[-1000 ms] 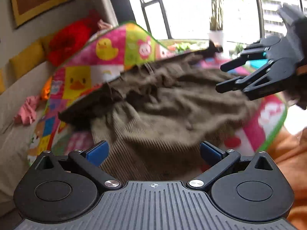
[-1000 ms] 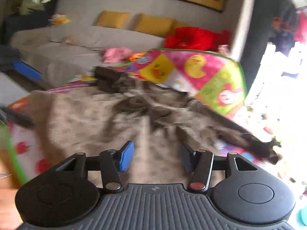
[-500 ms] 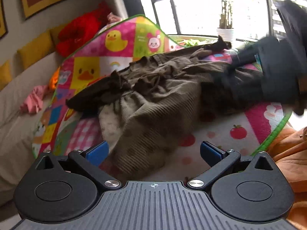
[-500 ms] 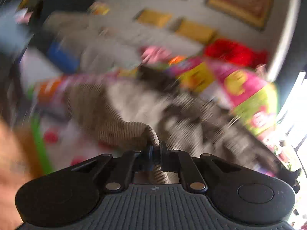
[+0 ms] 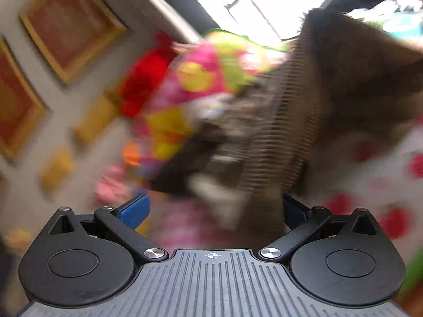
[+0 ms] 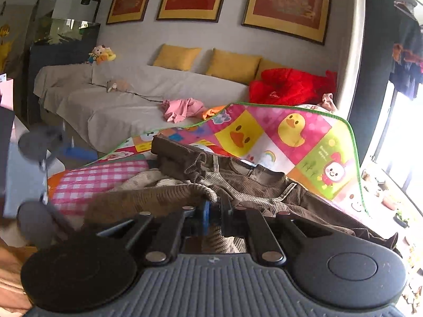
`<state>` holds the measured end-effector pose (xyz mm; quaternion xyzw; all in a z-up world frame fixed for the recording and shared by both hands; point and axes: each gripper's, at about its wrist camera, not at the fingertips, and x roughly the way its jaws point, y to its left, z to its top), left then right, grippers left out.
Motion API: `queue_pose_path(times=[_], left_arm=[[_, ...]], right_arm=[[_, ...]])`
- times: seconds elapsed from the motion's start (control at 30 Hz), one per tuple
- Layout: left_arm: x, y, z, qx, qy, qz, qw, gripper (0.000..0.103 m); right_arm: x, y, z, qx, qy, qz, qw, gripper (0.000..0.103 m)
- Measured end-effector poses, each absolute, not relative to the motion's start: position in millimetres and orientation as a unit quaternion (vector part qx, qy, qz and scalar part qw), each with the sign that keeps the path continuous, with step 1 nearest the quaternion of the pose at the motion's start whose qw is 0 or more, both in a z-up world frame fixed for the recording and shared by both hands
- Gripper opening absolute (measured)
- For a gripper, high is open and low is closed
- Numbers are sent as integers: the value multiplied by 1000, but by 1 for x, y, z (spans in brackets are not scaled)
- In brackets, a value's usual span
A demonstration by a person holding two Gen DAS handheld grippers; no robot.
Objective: Fold clothes
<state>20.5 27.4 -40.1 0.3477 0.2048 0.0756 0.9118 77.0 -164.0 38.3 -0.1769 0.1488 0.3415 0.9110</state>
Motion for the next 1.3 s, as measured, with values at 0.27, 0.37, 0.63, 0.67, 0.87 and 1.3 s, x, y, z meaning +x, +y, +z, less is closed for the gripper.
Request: queue_pose_path(times=[0.27, 0.37, 0.63, 0.67, 0.87, 1.3], left_arm=[[-21, 105, 69, 167, 93, 192, 963, 103], [-29, 116, 66, 106, 129, 142, 976, 103], [-25, 76, 16, 137, 226, -2, 964, 103], [-27, 68, 12, 144, 232, -22, 962, 103], [-28, 19, -17, 190, 251, -117, 942, 103], [8, 68, -9, 213, 205, 86, 951, 103]], right_arm=[[46, -173, 15, -232, 152, 364, 889, 75], [37, -173, -3, -251, 184, 376, 873, 84], [42, -143, -30, -290, 200, 365, 862, 97], [43, -137, -30, -301, 180, 348, 869, 96], [74, -140, 14, -210, 123, 267, 932, 96], [56, -191, -23, -263, 160, 238, 921, 102]])
